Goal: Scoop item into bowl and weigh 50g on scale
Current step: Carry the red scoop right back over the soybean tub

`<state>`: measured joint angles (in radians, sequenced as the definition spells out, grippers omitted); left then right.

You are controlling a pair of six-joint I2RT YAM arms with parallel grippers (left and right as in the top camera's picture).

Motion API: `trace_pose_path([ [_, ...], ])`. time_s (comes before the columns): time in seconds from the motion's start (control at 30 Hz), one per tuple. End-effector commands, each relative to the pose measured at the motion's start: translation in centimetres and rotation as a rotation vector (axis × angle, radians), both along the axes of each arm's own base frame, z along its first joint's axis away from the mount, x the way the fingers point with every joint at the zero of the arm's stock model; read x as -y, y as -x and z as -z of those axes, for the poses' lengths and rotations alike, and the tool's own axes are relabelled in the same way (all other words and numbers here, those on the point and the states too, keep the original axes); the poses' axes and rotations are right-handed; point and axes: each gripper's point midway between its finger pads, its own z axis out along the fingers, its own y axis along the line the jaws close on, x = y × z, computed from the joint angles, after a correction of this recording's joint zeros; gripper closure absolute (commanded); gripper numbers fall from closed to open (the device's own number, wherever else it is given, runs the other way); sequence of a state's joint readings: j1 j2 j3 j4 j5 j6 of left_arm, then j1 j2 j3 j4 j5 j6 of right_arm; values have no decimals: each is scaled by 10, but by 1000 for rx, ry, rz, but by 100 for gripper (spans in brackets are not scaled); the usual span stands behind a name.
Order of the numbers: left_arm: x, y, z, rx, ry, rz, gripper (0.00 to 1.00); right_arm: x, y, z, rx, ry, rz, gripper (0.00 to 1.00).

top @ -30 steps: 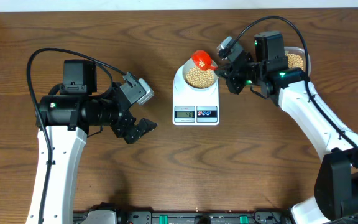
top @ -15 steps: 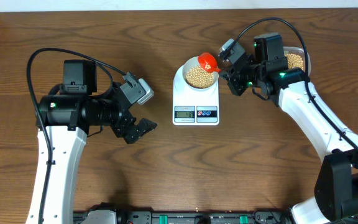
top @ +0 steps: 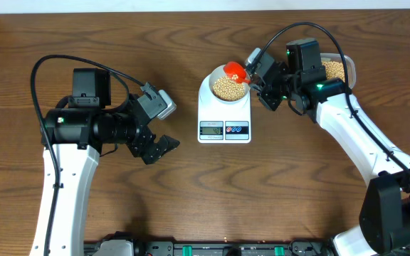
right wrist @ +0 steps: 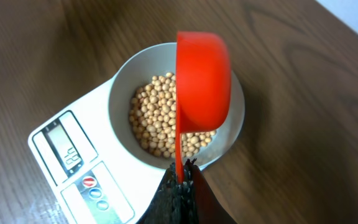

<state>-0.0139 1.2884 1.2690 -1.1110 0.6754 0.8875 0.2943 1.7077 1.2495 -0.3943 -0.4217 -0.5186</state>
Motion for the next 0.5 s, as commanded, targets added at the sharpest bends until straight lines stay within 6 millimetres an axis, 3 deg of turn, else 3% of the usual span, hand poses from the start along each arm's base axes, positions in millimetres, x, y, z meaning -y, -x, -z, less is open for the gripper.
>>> trace_pose_path([
  [0.0,1,-1,-6,12,13,-1,2,-2,0,-14,67,15,-25,99],
  [0.47,1,-1,-6,12,13,-1,2,-8,-2,-14,108,53,-41,99],
])
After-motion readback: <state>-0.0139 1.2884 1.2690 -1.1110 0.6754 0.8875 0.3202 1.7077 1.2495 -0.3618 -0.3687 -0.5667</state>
